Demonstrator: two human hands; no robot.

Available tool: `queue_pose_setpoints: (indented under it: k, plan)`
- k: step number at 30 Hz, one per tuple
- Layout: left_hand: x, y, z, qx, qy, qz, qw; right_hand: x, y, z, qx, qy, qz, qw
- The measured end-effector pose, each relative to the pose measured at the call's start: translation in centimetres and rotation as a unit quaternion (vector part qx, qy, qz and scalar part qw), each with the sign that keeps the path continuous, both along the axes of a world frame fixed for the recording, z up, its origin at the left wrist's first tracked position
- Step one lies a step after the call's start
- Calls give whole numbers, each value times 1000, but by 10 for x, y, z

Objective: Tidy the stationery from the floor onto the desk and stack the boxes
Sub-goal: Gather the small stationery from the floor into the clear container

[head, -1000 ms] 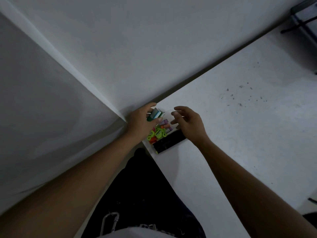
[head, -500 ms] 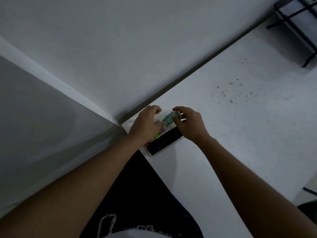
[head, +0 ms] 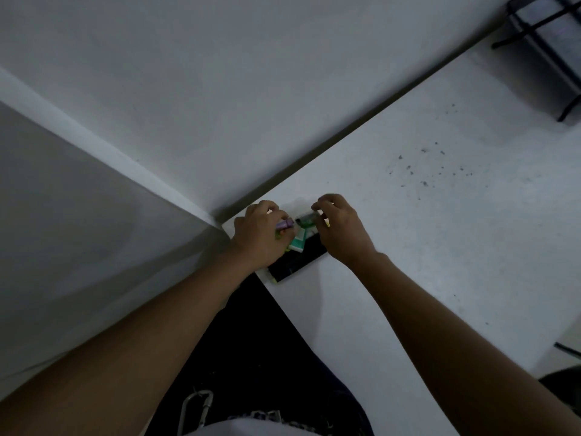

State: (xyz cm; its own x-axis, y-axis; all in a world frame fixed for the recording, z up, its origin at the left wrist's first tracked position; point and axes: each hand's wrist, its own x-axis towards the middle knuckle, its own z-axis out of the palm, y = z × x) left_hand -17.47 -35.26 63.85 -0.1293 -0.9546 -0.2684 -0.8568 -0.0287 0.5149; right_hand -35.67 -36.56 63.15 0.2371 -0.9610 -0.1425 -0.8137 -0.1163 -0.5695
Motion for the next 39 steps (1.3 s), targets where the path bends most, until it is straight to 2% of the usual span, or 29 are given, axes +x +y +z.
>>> queue_pose_setpoints:
  k: [3, 6, 12, 13, 15, 18, 20, 22, 25, 28, 34, 39]
  plan:
    - [-2, 1, 0, 8, -42, -27, 999, -1, 0, 0, -10, 5, -6, 1000]
    - [-4, 2, 1, 32, -82, -37, 995, 0, -3, 0, -27, 60, 26, 998]
    - [-11, 0, 5, 80, -83, -24, 993, -5, -4, 0, -60, 171, 91, 979]
    - [-11, 0, 5, 90, -76, -13, 993, -6, -3, -1, -65, 165, 94, 980]
    - [-11, -2, 6, 110, -55, 13, 992, -6, 0, -1, -68, 94, 81, 990]
    - [-8, -4, 8, 107, -11, 43, 993, -5, 3, 7, 18, -23, 62, 998]
    - [-6, -5, 8, 94, 18, 54, 994, -6, 3, 11, 77, -44, 60, 994]
    - [-4, -6, 6, 88, 38, 67, 993, -8, 2, 13, 86, -68, 34, 993]
    - [0, -4, 3, 64, 49, 122, 989, -10, -2, 7, 65, -68, -12, 996]
    - [7, 2, 2, 76, 51, 153, 984, -8, -3, -2, 54, -43, -47, 997]
    - [19, 19, -1, 92, 45, 170, 980, -1, 3, -5, 32, 5, -41, 999]
    - [20, 27, 1, 102, 102, 219, 965, 1, 13, -6, 41, -37, -134, 989]
